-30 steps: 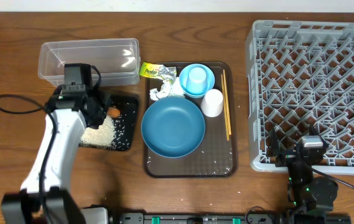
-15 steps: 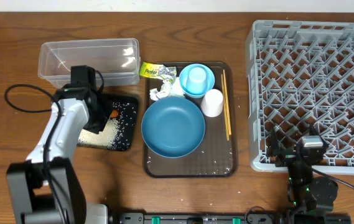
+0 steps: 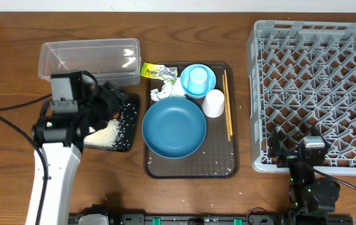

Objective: Sort waste into correct bins and load items into the dishwasher rack
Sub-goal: 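Carry the carrot left and drop it onto the black tray, then reach the left gripper down and grasp the white crumpled tissue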

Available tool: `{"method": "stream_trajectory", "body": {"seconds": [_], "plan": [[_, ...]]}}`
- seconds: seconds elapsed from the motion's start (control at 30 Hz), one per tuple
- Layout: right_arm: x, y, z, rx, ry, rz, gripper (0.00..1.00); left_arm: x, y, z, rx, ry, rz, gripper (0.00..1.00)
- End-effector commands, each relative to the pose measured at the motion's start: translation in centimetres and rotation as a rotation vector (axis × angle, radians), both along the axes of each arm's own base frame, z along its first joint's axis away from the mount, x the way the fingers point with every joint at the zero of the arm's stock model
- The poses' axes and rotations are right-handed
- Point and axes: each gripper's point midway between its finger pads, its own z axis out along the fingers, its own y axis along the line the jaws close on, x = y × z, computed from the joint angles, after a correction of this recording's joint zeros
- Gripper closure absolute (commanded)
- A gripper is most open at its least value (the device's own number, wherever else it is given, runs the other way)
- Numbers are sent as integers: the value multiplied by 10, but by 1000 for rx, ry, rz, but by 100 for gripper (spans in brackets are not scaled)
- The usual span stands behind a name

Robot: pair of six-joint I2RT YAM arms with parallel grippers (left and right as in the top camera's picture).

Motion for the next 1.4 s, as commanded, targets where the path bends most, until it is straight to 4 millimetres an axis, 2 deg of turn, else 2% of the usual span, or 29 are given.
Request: {"method": "stream_trajectory", "body": {"seconds": [0.0, 0.13, 0.2, 0.27, 0.43, 0.6, 0.73, 0.87, 1.0, 1.17, 1.37], "plan": [[0, 4, -1, -8, 3, 17, 1, -9, -40, 25, -14, -110, -226, 28], [0, 4, -1, -8, 3, 17, 1, -7, -69, 52, 14, -170, -355, 14], [0, 4, -1, -8, 3, 17, 1, -7, -80, 59, 54, -156, -439, 10], [0, 4, -1, -8, 3, 17, 1, -4, -81, 58, 125, -101, -479, 9], [0, 4, -1, -8, 3, 17, 1, 25, -61, 32, 387, 82, -463, 6], [0, 4, -1, -8, 3, 17, 1, 62, -67, -3, 461, 103, -495, 5], [0, 4, -1, -8, 3, 17, 1, 83, -75, -34, 484, 108, -548, 5], [0, 4, -1, -8, 3, 17, 1, 91, -93, -60, 519, 98, -669, 5], [0, 4, -1, -8, 3, 17, 1, 100, -108, -79, 541, 93, -688, 5], [0, 4, -1, -8, 3, 17, 1, 109, -110, -101, 557, 116, -675, 5], [0, 4, -1, -8, 3, 17, 1, 104, -108, -124, 573, 177, -707, 7]]}}
